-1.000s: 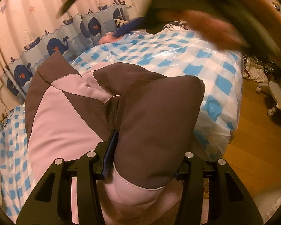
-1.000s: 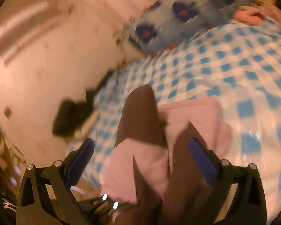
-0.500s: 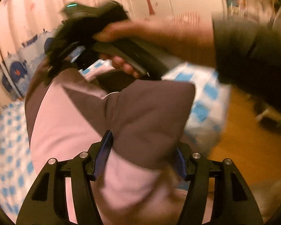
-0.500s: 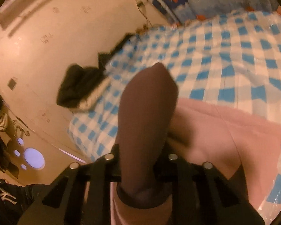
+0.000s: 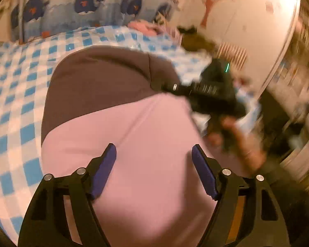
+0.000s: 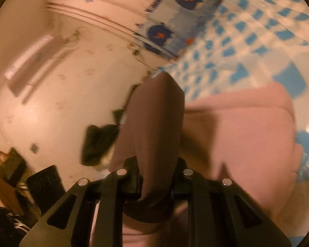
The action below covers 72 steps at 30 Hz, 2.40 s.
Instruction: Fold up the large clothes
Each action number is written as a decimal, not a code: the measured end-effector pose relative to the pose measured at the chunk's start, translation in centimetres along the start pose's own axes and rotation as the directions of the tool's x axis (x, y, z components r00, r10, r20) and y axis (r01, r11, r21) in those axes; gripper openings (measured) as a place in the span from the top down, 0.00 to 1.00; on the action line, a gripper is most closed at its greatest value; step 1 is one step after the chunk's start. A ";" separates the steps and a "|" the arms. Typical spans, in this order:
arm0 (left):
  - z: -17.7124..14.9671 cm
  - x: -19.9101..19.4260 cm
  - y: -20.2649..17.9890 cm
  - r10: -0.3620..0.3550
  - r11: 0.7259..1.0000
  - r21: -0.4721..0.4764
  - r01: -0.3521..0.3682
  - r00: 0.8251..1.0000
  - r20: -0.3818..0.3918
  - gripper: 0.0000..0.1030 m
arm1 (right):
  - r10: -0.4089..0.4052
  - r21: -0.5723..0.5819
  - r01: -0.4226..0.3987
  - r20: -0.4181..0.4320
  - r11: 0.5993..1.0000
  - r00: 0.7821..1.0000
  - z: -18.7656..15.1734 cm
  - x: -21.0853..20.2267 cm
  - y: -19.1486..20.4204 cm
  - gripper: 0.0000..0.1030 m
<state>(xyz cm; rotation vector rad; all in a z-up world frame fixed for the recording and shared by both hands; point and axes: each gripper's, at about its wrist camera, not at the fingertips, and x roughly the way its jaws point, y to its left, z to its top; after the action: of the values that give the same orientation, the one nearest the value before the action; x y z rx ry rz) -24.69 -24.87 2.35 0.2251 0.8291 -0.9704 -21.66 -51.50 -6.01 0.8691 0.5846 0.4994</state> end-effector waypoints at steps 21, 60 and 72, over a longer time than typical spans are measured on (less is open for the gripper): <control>-0.7 -4.5 4.4 0.005 0.988 -0.153 0.003 0.999 0.047 0.20 | -0.605 -0.159 0.595 -0.014 0.788 0.796 -4.1 0.9 4.2 0.33; -8.3 -15.7 22.9 0.168 0.904 -0.417 -0.098 0.977 0.132 0.33 | -0.364 -0.299 0.302 -0.179 0.905 0.914 -9.3 26.9 11.3 0.06; -9.2 -10.5 30.1 0.267 0.837 -0.506 -0.211 0.963 0.040 0.17 | -0.547 -0.384 0.485 -0.063 0.785 0.835 -6.5 21.2 13.9 0.06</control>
<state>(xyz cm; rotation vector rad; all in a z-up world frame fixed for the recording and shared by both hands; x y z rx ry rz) -8.42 3.77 -1.94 -0.1697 0.8977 -0.5006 -12.68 -27.06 -3.64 0.2907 0.8310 0.1600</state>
